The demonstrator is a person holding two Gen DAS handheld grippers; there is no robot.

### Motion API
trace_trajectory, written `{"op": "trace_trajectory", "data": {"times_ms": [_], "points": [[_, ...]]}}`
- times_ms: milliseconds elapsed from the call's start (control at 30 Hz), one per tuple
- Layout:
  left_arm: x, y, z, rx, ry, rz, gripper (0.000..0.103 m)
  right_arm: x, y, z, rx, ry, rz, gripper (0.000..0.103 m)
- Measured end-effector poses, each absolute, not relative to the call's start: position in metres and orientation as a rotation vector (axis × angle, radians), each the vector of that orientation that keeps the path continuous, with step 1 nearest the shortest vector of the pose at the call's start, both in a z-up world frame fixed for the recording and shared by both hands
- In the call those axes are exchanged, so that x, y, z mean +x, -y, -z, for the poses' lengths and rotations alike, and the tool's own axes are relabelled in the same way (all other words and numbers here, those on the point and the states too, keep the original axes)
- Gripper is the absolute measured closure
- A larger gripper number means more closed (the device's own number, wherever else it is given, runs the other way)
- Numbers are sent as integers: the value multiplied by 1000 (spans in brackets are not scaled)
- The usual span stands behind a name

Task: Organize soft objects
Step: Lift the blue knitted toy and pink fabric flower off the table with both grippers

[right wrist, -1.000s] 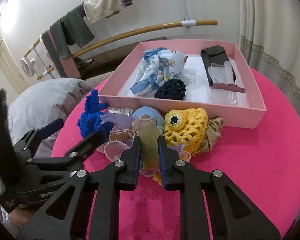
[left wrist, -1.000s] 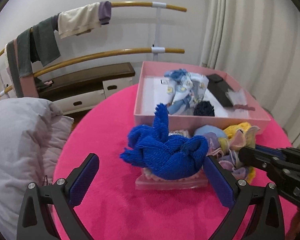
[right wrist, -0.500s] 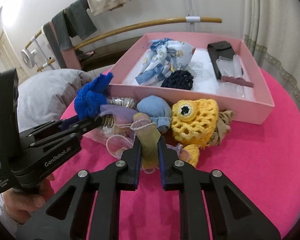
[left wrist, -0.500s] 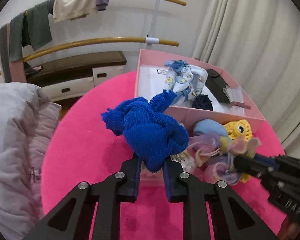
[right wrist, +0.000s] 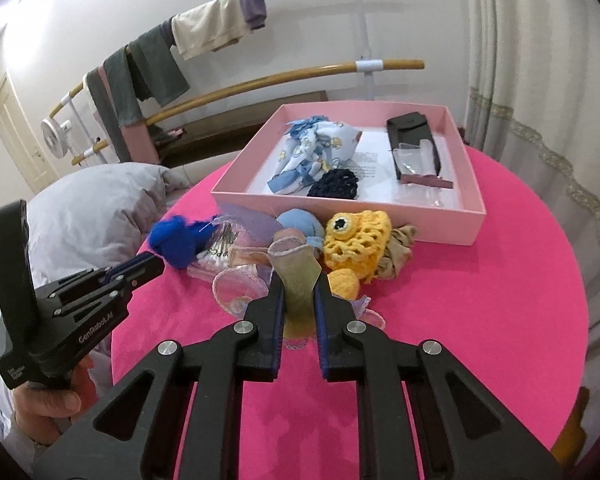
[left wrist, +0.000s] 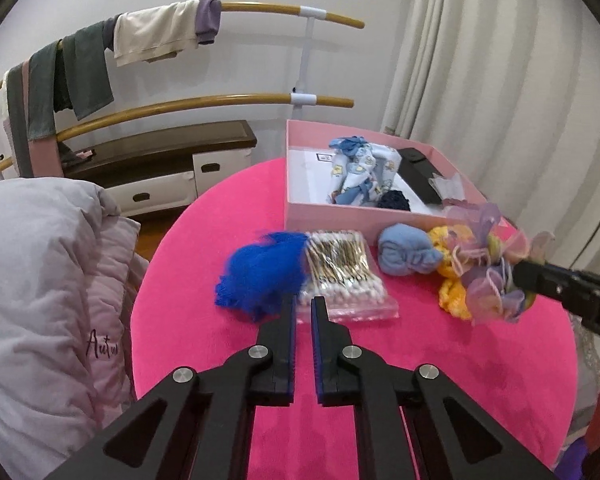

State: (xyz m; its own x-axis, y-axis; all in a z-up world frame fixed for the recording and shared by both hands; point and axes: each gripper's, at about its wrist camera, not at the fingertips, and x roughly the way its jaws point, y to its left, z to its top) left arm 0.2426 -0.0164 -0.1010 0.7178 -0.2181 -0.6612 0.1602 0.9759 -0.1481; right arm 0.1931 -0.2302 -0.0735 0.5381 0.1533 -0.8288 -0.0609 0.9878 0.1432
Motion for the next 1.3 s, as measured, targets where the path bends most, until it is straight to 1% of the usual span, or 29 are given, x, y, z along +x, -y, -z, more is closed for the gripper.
{"op": "trace_trajectory", "data": {"times_ms": [33,100,133,167,233,300,400,467,533,667,833,933,1000,1033,1067,1100,1133,1200,1233,1300], "points": [[240,18,101,-65,-740,200,99,192,230,73,100,-995,-126,90],[240,23,100,-28,-726,183,94,189,229,72,100,-996,-127,90],[237,23,97,-12,-703,172,80,188,228,72,99,-997,-127,90],[238,24,97,-3,-689,157,44,187,228,72,100,-998,-129,90],[236,22,96,2,-650,96,0,186,226,73,100,-1000,-131,90],[235,21,97,-7,-624,102,0,184,226,74,104,-1000,-132,90],[248,23,105,5,-653,81,1,186,228,76,110,-1003,-131,90],[254,18,107,-19,-687,68,6,186,227,77,111,-1004,-132,90],[249,9,104,-69,-680,68,4,186,227,76,107,-1005,-134,90],[247,1,106,-50,-672,35,0,187,228,79,113,-1009,-124,90],[277,-8,115,-71,-698,-8,0,189,225,83,115,-1022,-135,90],[303,-5,120,-34,-720,-23,0,191,224,84,113,-1025,-136,90],[323,-5,128,-33,-753,-20,3,192,224,85,112,-1025,-135,90],[335,-5,132,-39,-776,-8,9,194,224,86,113,-1027,-135,90],[345,-5,135,-43,-791,4,25,195,224,87,114,-1029,-135,90],[354,-6,138,-47,-810,12,34,196,224,88,111,-1031,-133,90],[361,-6,142,-45,-834,6,50,197,224,88,111,-1032,-132,90],[371,-10,144,-54,-842,10,54,198,223,89,108,-1035,-131,90],[373,-12,144,-65,-840,12,59,199,223,88,104,-1035,-131,90],[375,-16,144,-74,-838,14,61,199,222,88,100,-1036,-129,90]]}}
